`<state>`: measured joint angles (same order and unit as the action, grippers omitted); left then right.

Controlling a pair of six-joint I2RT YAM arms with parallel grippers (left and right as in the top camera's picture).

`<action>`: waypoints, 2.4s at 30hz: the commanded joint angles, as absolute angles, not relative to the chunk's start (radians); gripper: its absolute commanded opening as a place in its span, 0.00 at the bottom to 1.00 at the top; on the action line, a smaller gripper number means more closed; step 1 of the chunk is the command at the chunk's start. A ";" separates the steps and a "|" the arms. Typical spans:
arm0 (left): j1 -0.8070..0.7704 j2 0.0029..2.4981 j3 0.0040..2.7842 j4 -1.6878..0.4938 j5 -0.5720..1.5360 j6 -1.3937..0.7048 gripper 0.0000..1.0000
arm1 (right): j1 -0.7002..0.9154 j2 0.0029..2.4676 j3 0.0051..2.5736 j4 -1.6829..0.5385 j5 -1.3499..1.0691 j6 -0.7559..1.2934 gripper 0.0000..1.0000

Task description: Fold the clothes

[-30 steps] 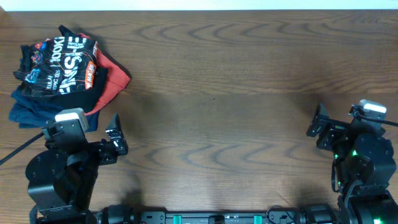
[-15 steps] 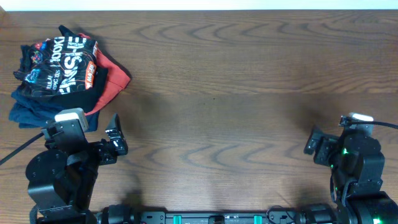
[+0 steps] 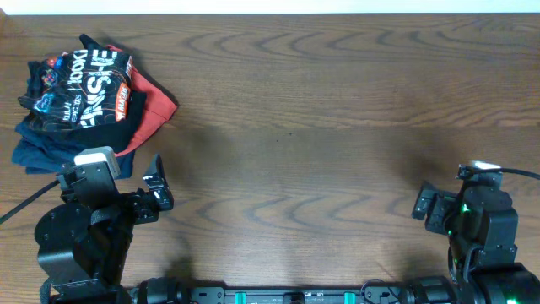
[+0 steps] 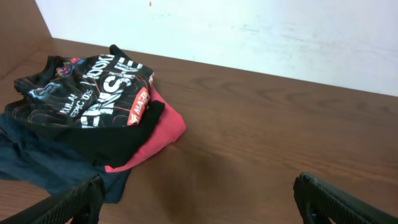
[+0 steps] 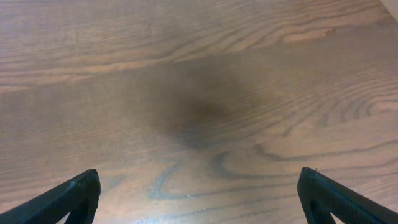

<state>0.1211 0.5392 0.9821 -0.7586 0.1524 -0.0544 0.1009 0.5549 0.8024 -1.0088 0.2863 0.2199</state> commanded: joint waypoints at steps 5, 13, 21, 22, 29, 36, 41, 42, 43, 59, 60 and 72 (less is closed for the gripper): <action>0.116 0.539 0.974 -0.758 0.145 -0.049 0.98 | 0.043 0.391 0.739 -0.974 0.284 0.228 0.99; 0.116 0.539 0.974 -0.758 0.145 -0.049 0.98 | 0.033 0.105 0.444 -0.656 0.215 0.109 0.99; 0.116 0.539 0.974 -0.758 0.145 -0.049 0.98 | 0.033 0.005 0.207 -0.300 0.155 0.078 0.99; 0.116 0.539 0.974 -0.758 0.145 -0.049 0.98 | 0.031 0.005 0.186 -0.249 0.149 0.054 0.99; 0.116 0.539 0.974 -0.758 0.145 -0.049 0.98 | 0.015 0.005 -0.001 -0.021 0.134 0.035 0.99; 0.116 0.539 0.974 -0.758 0.145 -0.049 0.98 | 0.012 0.005 0.005 -0.064 0.097 0.010 0.99; 0.116 0.539 0.974 -0.758 0.145 -0.049 0.98 | 0.012 0.005 0.005 -0.064 0.097 0.010 0.99; 0.116 0.539 0.974 -0.758 0.145 -0.049 0.98 | 0.012 0.005 0.005 -0.064 0.097 0.010 0.99; 0.116 0.539 0.974 -0.758 0.145 -0.049 0.98 | 0.012 0.005 0.006 -0.064 0.097 0.010 0.99; 0.116 0.540 0.974 -0.758 0.145 -0.049 0.98 | 0.012 0.005 0.005 -0.064 0.097 0.010 0.99; 0.116 0.540 0.974 -0.758 0.145 -0.049 0.98 | 0.012 0.005 0.005 -0.064 0.097 0.010 0.99; 0.116 0.503 0.970 -0.820 0.129 -0.030 0.98 | 0.012 0.005 0.005 -0.064 0.097 0.010 0.99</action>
